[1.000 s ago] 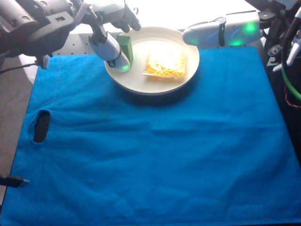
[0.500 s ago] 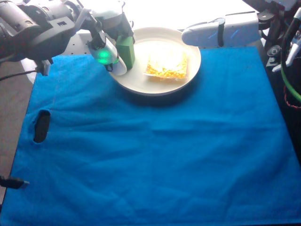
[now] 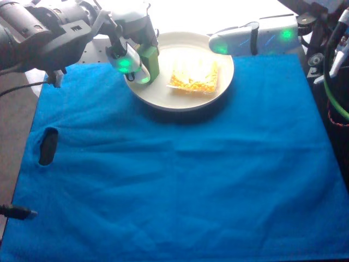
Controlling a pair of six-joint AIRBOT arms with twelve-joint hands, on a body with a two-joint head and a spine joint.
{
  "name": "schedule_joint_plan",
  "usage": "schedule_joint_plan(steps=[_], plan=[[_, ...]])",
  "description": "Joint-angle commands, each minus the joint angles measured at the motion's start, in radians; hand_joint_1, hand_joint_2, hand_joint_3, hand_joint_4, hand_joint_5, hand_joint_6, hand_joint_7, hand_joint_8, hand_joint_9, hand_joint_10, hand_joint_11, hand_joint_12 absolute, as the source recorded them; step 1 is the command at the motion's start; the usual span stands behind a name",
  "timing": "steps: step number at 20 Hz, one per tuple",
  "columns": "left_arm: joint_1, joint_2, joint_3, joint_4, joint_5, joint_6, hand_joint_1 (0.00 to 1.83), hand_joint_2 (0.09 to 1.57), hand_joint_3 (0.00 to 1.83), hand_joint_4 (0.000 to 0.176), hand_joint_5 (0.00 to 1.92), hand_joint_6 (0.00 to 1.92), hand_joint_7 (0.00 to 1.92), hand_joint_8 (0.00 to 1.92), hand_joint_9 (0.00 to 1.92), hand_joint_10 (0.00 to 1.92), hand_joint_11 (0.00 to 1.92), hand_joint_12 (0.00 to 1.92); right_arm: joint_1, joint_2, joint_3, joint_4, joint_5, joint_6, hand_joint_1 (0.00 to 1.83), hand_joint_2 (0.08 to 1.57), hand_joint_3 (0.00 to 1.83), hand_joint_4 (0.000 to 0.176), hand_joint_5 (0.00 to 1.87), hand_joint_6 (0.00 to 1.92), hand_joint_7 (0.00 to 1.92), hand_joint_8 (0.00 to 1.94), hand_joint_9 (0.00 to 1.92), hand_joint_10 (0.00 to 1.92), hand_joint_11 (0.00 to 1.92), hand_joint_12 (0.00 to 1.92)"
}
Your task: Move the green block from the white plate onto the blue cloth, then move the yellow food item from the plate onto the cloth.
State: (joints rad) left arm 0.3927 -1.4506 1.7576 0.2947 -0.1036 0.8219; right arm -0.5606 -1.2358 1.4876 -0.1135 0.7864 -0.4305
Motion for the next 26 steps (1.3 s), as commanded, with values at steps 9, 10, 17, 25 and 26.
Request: schedule_joint_plan(steps=[9,10,17,25,26], plan=[[-0.005,-0.019,0.021,-0.013,-0.122,-0.028,1.39,1.02,0.0,0.0,1.17,0.47,1.2,0.54,1.14,0.98,0.99,1.03,0.012,-0.013,0.007,0.021,0.118,0.005,0.46,0.8,0.0,0.051,0.11,0.0,0.31,0.0,0.31,0.01,0.0,0.99],[-0.005,-0.019,0.02,-0.013,-0.126,-0.029,1.29,1.03,0.0,0.0,1.18,0.53,1.18,0.71,1.12,0.68,0.96,1.09,0.012,-0.014,0.007,0.021,0.118,0.005,0.46,0.82,0.0,0.047,0.1,0.0,0.3,0.0,0.31,0.01,0.0,1.05],[-0.028,0.034,-0.041,-0.006,-0.147,-0.03,1.24,1.14,0.0,0.0,1.01,0.9,0.83,1.22,0.8,0.89,0.64,1.11,0.012,-0.016,0.007,0.019,0.118,0.005,0.54,0.87,0.01,0.021,0.1,0.0,0.35,0.01,0.31,0.01,0.0,0.88],[-0.116,0.229,-0.258,0.151,-0.203,-0.03,1.24,1.13,0.0,0.0,1.0,0.79,0.91,1.27,0.98,0.76,0.9,1.08,0.01,-0.016,0.007,0.021,0.116,0.005,0.48,0.85,0.0,0.046,0.1,0.0,0.33,0.0,0.31,0.0,0.0,0.98],[-0.126,0.265,-0.296,0.172,-0.222,-0.03,1.25,1.14,0.0,0.0,1.03,0.71,0.86,1.37,0.93,0.9,0.89,1.26,0.01,-0.016,0.006,0.023,0.112,0.005,0.51,0.86,0.0,0.051,0.12,0.0,0.32,0.0,0.34,0.01,0.01,1.08]])
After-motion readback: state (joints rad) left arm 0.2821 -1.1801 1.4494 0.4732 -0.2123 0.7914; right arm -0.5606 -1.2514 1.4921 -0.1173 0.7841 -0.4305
